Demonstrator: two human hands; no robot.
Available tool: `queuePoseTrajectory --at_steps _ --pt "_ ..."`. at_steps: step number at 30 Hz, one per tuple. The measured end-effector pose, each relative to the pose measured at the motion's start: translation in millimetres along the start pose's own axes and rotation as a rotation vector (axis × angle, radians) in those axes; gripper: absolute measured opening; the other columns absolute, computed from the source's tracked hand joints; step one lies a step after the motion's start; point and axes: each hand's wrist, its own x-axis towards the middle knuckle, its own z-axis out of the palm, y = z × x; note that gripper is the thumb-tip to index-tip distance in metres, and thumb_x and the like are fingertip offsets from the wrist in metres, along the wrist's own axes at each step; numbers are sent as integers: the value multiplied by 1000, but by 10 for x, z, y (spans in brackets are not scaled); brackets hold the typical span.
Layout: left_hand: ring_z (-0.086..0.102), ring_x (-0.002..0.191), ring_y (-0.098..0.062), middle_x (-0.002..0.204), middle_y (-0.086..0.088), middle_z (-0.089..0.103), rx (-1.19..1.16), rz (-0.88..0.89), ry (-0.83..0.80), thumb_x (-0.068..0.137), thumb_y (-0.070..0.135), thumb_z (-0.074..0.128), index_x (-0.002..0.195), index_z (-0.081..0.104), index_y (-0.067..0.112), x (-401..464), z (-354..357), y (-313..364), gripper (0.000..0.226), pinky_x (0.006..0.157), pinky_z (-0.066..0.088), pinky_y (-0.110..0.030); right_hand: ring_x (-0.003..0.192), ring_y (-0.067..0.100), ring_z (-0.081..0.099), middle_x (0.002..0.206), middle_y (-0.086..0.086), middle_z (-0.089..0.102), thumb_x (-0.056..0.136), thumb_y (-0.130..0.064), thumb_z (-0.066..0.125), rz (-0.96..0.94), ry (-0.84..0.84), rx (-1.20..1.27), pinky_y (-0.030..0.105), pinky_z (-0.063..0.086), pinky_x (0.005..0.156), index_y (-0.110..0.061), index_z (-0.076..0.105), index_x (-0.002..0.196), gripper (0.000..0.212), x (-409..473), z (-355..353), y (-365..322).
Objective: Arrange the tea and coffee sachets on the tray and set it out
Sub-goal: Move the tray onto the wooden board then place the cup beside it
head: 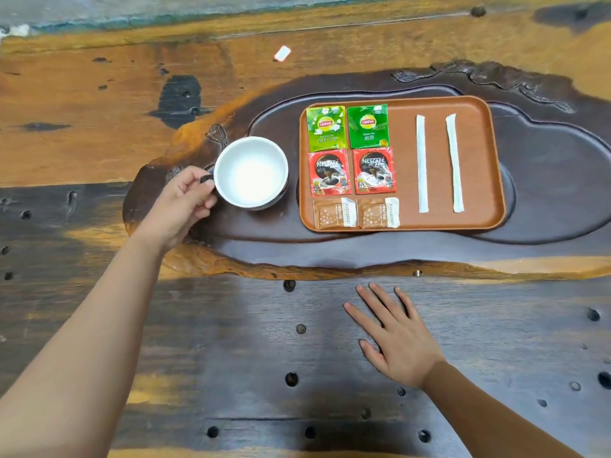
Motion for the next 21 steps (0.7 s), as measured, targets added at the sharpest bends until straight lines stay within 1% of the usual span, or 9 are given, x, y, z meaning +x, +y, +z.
queuePoseTrajectory --at_steps 6,13,21 --pt "43 55 -1 53 13 50 12 -2 -23 97 11 41 80 54 25 247 -37 6 25 48 33 -11 140 24 19 150 6 34 92 -49 22 -10 7 4 51 20 108 -29 30 144 56 8 8 8" --pt "43 54 -4 56 8 49 7 15 -56 96 8 41 81 54 23 331 -86 11 25 45 31 -12 141 24 17 152 6 30 92 -48 24 -24 23 3 51 19 109 -29 30 145 57 -2 24 15" --pt "47 53 -6 73 -1 52 -43 -41 10 94 9 44 81 56 23 325 -31 -4 24 43 30 -15 141 24 18 151 7 31 92 -48 25 -35 79 -29 52 20 109 -29 30 145 56 9 72 14"
